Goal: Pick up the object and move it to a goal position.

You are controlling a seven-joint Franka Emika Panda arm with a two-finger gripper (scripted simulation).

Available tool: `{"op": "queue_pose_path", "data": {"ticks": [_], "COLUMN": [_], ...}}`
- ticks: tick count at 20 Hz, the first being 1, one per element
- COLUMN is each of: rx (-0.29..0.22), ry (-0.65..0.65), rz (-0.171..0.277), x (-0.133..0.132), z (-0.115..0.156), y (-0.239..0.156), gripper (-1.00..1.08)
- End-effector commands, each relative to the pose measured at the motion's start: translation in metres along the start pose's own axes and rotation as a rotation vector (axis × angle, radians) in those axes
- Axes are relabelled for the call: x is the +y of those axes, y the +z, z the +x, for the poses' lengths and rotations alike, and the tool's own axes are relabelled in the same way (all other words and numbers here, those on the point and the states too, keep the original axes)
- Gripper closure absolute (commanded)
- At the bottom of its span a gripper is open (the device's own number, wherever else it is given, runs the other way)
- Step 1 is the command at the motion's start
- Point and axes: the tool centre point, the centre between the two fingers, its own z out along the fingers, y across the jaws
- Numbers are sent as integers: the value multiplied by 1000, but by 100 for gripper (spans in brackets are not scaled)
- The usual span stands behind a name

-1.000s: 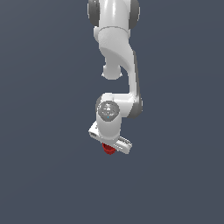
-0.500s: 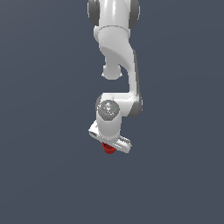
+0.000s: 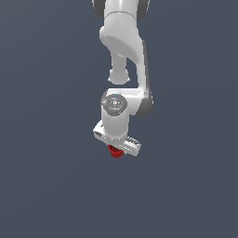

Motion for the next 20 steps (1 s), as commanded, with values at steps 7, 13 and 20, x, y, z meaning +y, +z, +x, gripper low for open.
{"op": "queue_pose_path", "data": {"ticks": [7,13,20], "rx": [3,3,3], "ry": [0,0,0], "rz": [2,2,2], "x": [14,25,38], "z": [-25,-47,-70], "y": [-66,-123,-186], "gripper": [108,108,108]}}
